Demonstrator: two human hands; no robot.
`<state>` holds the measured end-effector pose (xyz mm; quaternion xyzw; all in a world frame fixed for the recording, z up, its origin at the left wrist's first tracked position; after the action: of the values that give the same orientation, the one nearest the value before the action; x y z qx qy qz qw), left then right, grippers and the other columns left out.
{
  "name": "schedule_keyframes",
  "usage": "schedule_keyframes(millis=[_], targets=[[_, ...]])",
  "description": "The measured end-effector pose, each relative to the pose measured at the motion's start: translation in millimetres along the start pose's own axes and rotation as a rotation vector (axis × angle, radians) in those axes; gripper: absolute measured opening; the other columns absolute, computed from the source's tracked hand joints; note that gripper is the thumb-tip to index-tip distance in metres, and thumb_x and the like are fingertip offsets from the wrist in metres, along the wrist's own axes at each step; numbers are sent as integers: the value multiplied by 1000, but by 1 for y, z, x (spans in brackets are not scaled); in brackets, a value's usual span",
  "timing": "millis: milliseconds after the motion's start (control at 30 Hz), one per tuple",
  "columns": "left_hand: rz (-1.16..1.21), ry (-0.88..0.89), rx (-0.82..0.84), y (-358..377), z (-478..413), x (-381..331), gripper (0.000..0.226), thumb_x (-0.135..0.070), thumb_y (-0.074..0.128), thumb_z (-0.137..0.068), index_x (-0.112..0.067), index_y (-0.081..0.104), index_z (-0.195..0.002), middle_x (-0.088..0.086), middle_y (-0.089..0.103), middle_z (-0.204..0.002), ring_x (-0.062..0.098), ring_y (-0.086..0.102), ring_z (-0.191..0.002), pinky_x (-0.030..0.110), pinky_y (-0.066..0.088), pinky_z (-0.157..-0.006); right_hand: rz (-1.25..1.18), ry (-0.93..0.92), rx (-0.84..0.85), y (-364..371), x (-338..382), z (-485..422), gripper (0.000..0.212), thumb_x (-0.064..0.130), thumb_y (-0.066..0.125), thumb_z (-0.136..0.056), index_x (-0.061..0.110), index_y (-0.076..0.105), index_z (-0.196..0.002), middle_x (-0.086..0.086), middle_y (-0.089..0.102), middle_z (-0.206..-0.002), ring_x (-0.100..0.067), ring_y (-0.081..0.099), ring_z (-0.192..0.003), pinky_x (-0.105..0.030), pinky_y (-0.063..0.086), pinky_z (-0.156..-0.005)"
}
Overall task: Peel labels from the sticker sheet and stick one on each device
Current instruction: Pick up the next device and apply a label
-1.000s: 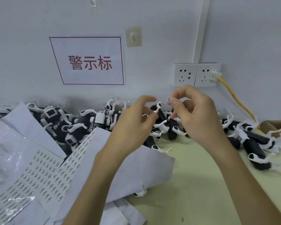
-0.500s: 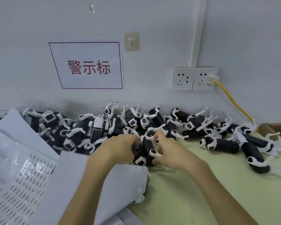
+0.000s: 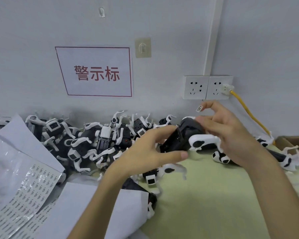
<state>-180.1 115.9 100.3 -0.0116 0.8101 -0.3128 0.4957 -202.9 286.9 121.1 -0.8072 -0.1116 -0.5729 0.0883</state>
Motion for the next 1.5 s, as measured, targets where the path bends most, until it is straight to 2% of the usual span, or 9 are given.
schedule_keyframes(millis=[133,200,267,433,633,767,900,1033,1500], targets=[[267,-26,-30,8,0,-3,37,-23,71,-91,-15,62,-126,9,73,-110,26,70,-109,36,54,-101,158,-100,-250,-6,12,0,27,35,70,-89,21,57,-107,0,76,-85,-20,71,-76,-38,51,-72],[401,-70,-69,7,-1,2,34,-30,65,-91,-13,62,-120,6,72,-99,25,70,-102,35,54,-96,157,-188,-410,-16,20,2,4,24,64,-98,22,61,-100,2,76,-87,-17,71,-83,-35,53,-78],[565,-109,-135,4,-2,5,33,-35,62,-91,-12,63,-115,1,69,-91,22,68,-97,36,52,-93,75,-235,-486,-25,26,5,9,16,59,-101,21,63,-94,3,75,-82,-16,68,-80,-28,51,-76],[890,-122,-204,0,-4,6,58,-57,51,-93,-12,64,-126,3,69,-92,18,67,-90,42,49,-99,-37,-241,-268,-9,41,9,17,15,63,-94,21,70,-80,0,70,-72,-16,64,-70,-23,54,-69],[862,-98,-234,1,-4,5,45,-53,46,-93,-24,77,-107,1,73,-97,15,69,-91,30,57,-84,175,-263,-17,32,54,20,4,27,75,-82,23,75,-85,-2,76,-87,-16,72,-82,-20,55,-79],[844,-91,-233,2,-2,-1,48,-51,46,-94,-21,70,-122,0,74,-118,16,69,-109,30,58,-87,232,-267,-128,35,51,19,6,25,75,-86,23,75,-81,-3,77,-84,-20,74,-84,-30,57,-83],[775,-35,-253,-1,-1,-7,44,-48,49,-100,-16,66,-124,-1,75,-112,13,69,-107,26,56,-86,321,-269,-184,37,50,17,14,19,70,-92,25,73,-80,4,77,-81,-11,73,-80,-22,56,-76],[629,-8,-281,-3,0,-10,51,-47,43,-98,-16,60,-136,4,69,-131,19,62,-127,44,46,-111,360,-284,-206,39,50,18,17,20,70,-94,27,72,-79,9,76,-81,-7,72,-77,-16,52,-68],[475,11,-328,-3,1,-10,34,-52,46,-100,-35,62,-125,-8,68,-129,10,58,-129,49,39,-116,445,-297,-279,40,50,20,13,26,69,-93,30,70,-81,15,75,-82,-3,72,-76,-11,48,-64]])
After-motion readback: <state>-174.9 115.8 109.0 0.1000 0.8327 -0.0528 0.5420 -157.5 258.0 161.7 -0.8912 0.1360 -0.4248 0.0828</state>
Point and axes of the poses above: each hand's wrist, its own z-axis away from the middle knuckle, its own y-axis out of the palm, x = y × z, the point moved 6 cm from there along -z, towards the middle knuckle
